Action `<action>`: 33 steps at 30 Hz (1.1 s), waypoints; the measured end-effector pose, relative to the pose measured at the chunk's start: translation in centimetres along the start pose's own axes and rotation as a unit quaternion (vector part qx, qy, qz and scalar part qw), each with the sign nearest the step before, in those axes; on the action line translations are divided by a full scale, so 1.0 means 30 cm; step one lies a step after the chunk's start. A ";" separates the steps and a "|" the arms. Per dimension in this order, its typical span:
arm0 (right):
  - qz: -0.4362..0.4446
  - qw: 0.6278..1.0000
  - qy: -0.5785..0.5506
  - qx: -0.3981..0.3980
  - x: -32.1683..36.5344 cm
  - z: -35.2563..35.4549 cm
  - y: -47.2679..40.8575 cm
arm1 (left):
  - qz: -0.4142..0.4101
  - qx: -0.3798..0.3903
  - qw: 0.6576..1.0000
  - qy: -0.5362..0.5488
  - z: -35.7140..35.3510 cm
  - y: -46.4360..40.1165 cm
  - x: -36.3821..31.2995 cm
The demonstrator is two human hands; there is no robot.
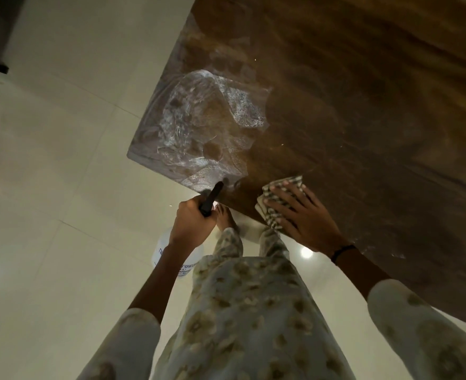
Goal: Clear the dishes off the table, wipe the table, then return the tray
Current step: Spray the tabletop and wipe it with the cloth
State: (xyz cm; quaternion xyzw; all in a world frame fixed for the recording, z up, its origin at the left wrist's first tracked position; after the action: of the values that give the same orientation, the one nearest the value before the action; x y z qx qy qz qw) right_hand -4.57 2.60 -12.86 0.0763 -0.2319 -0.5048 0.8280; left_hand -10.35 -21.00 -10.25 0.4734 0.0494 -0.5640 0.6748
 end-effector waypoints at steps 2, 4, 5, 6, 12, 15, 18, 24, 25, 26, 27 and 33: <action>-0.057 0.998 -0.018 -0.023 0.015 0.036 -0.078 | 0.004 -0.002 1.000 0.001 0.005 -0.006 0.012; -0.082 0.995 -0.025 -0.047 0.080 0.060 -0.164 | 0.014 -0.003 1.000 0.005 0.007 -0.009 0.027; -0.075 0.996 -0.021 -0.050 0.125 0.058 -0.198 | 0.016 -0.002 1.000 0.006 0.008 -0.008 0.032; -0.057 0.997 -0.015 -0.048 0.170 0.048 -0.220 | 0.017 0.000 1.000 0.006 0.008 -0.007 0.036; 0.052 0.998 0.024 -0.001 0.165 -0.004 -0.144 | 0.023 0.013 1.000 0.013 0.014 -0.005 0.042; -0.024 1.000 -0.010 -0.010 0.075 0.034 -0.148 | 0.022 0.013 1.000 0.016 0.020 -0.012 0.040; -0.063 0.997 -0.022 -0.034 0.066 0.058 -0.167 | 0.032 0.011 0.999 0.008 0.027 -0.021 0.043; -0.036 0.998 -0.009 -0.041 0.066 0.085 -0.187 | 0.044 -0.003 0.999 0.016 0.054 -0.033 0.048; -0.043 0.998 -0.013 -0.042 0.066 0.091 -0.198 | 0.049 -0.005 0.999 0.018 0.060 -0.035 0.050; -0.055 0.997 -0.020 -0.046 0.066 0.097 -0.212 | 0.055 -0.007 0.998 0.019 0.065 -0.038 0.053; -0.069 0.996 -0.027 -0.053 0.068 0.103 -0.230 | 0.062 -0.008 0.998 0.019 0.068 -0.041 0.058; -0.093 0.993 -0.026 -0.075 0.197 0.117 -0.403 | 0.049 -0.050 0.997 0.025 0.107 -0.047 0.075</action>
State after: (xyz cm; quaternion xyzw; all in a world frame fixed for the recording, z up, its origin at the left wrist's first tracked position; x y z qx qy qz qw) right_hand -13.61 -7.96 -12.33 0.0220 -0.2063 -0.5972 0.7748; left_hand -12.19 -24.73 -10.68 0.4551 0.0712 -0.5151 0.7228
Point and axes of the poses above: each hand's wrist, its own y-axis away from the middle knuckle, its own z-axis out of the back of the hand, x = y × z, the point moved 9 cm from there along -y, towards the middle knuckle, and after that the axes turned 7 degrees about x, right-handed, at the moved point
